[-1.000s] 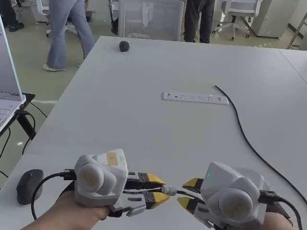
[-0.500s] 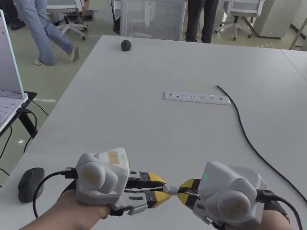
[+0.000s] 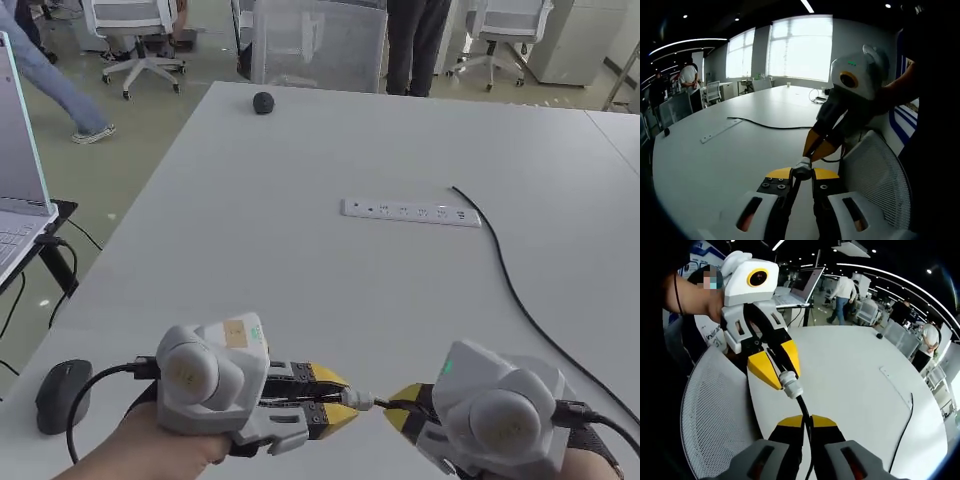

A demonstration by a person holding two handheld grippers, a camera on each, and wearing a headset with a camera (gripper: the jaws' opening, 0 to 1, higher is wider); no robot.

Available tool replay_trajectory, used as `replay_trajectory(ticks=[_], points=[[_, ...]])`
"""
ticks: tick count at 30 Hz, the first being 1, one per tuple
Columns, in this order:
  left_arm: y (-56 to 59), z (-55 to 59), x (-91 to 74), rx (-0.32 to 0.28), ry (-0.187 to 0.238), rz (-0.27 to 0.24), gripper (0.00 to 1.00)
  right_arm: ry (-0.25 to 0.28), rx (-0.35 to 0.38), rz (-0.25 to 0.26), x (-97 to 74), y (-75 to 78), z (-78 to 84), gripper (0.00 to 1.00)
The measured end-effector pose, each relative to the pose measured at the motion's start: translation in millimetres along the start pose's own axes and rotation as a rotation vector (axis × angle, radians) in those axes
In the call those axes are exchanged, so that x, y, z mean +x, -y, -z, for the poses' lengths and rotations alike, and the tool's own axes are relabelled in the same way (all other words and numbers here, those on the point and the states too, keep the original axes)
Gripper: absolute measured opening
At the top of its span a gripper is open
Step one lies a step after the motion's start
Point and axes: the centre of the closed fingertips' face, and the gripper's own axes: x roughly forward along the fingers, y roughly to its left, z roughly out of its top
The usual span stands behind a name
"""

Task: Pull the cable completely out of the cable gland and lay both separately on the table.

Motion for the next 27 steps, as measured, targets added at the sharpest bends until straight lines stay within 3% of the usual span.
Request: replay_trajectory(ticks=[19,23,27], points=[[-0.1,1.6,-0.1,0.003,-0.009,0.004,0.15,-0.09,0.244,0.033,-0.2,16.3,44.9,0.0],[-0.3,2.0,0.1,0.0,-0.008,0.004,0.15,-0.111,0.334,0.022,2.5,15.2,53.1,0.0],[-1.0,2.6,-0.1,-0.003,-0.008,0.001,0.15,-0.124,0.352,0.027,3.4,16.8,57.4,0.0]])
